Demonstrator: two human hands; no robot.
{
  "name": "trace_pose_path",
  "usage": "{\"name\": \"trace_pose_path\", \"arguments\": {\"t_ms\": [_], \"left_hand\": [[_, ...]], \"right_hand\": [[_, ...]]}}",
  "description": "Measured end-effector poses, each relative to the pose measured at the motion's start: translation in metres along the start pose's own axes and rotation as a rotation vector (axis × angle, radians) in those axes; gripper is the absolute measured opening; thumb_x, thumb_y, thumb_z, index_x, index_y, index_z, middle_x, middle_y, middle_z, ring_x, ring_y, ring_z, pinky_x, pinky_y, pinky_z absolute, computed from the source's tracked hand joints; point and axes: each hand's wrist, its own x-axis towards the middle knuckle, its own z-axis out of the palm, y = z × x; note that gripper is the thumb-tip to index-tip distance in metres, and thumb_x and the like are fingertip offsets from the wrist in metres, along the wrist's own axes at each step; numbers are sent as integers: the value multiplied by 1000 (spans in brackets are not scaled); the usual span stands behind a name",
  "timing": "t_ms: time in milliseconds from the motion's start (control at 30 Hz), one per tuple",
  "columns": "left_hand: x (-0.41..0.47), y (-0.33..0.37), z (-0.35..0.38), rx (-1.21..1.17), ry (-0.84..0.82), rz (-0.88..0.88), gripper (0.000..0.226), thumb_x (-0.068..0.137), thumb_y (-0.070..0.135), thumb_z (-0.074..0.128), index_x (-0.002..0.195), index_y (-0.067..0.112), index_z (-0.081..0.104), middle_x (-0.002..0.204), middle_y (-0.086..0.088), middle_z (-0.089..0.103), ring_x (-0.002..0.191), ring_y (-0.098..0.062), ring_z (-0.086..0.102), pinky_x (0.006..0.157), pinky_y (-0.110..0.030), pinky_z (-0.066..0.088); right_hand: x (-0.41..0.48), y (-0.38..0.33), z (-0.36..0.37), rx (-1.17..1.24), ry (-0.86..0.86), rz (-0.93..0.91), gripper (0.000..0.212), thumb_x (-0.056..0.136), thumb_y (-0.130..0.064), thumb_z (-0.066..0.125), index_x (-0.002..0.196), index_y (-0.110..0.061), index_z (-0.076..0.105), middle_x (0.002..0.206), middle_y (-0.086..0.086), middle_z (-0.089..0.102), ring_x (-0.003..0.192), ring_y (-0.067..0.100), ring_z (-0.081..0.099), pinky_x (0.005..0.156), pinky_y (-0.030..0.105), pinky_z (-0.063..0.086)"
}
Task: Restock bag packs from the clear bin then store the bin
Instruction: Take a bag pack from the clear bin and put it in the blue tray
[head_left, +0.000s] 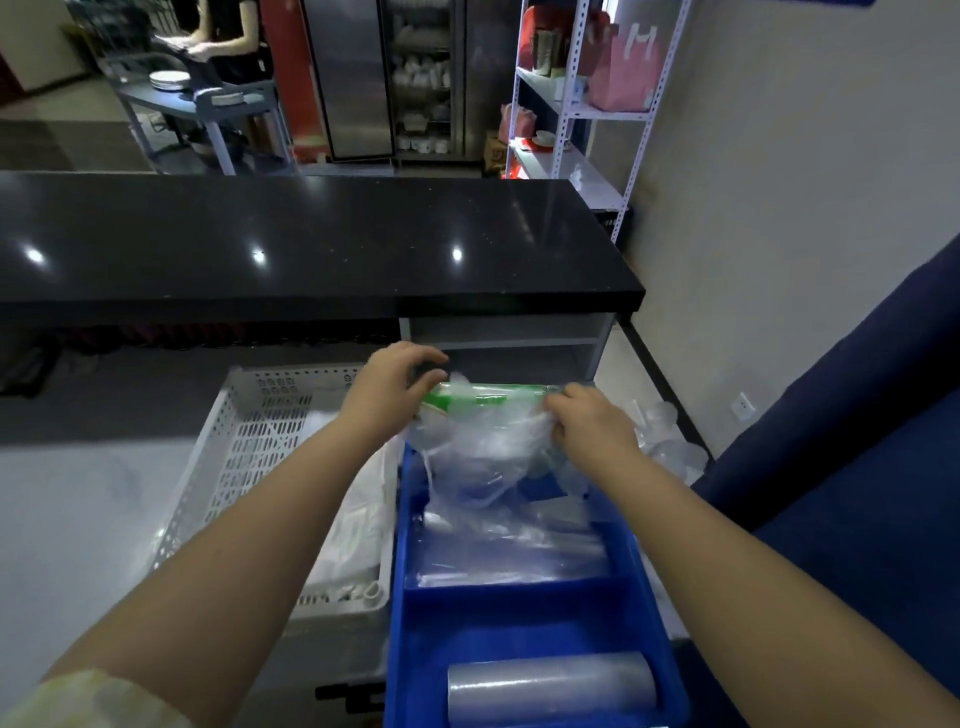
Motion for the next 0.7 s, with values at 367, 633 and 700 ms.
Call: {"name": "trace_pose_path", "arguments": {"t_ms": [367, 633, 700], "left_hand": [[-85, 3, 37, 78, -184, 15, 94, 59, 65, 74, 140, 43, 31, 143, 6, 40, 128, -11, 33, 105, -31, 30], [-69, 0, 69, 374, -176, 33, 65, 70, 37, 77, 130, 25, 54, 134, -5, 54, 120, -28, 48, 95, -45, 36], [-69, -2, 72, 383, -133, 77, 55, 66, 31, 79, 118, 21, 64, 117, -7, 65, 105, -30, 58, 85, -45, 41]], "right_hand": [[13, -11, 26, 3, 67, -7, 30, 80, -6, 58, 110, -8, 63, 103, 17, 58, 95, 34, 51, 66, 36, 40], [2, -45, 63, 168, 23, -179, 32, 68, -2, 73, 97, -9, 64, 86, 13, 63, 76, 31, 59, 53, 36, 46], [4, -43, 67, 268, -116, -82, 37, 81, -16, 65, 114, -22, 50, 101, 7, 62, 89, 29, 58, 64, 36, 47]]}}
